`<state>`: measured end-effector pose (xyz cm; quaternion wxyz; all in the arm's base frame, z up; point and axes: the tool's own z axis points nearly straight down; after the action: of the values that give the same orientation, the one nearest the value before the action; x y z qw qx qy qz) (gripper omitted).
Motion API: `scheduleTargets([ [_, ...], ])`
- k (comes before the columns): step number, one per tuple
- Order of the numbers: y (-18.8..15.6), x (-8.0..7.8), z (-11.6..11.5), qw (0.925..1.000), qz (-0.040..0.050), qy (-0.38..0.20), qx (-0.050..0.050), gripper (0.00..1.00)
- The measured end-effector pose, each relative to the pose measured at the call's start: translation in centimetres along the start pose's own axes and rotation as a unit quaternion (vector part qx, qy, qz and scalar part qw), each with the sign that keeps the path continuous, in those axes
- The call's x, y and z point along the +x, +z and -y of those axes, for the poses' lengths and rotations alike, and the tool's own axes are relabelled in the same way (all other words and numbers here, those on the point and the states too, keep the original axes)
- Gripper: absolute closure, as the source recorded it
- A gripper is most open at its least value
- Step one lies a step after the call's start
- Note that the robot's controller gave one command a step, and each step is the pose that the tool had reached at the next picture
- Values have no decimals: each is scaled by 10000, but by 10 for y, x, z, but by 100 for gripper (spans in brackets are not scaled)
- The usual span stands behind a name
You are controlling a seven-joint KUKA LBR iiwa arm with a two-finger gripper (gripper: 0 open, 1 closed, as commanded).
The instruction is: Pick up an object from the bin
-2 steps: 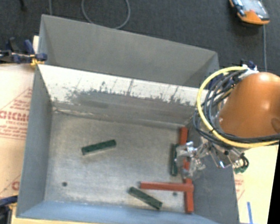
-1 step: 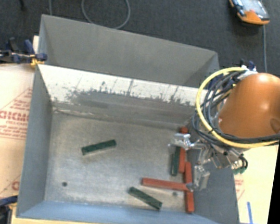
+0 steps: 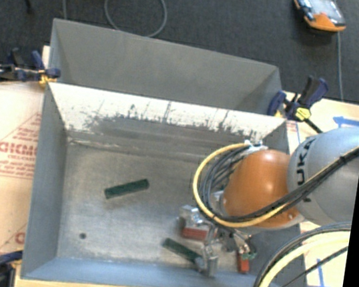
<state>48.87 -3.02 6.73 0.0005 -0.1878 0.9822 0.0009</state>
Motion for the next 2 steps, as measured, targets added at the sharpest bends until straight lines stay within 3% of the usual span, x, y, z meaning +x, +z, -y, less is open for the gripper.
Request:
scheduleTargets([
  [1,-48,-25,122,9999,39,147,57,0],
  [2,-3,12,34,9990,36,-446,16,0],
])
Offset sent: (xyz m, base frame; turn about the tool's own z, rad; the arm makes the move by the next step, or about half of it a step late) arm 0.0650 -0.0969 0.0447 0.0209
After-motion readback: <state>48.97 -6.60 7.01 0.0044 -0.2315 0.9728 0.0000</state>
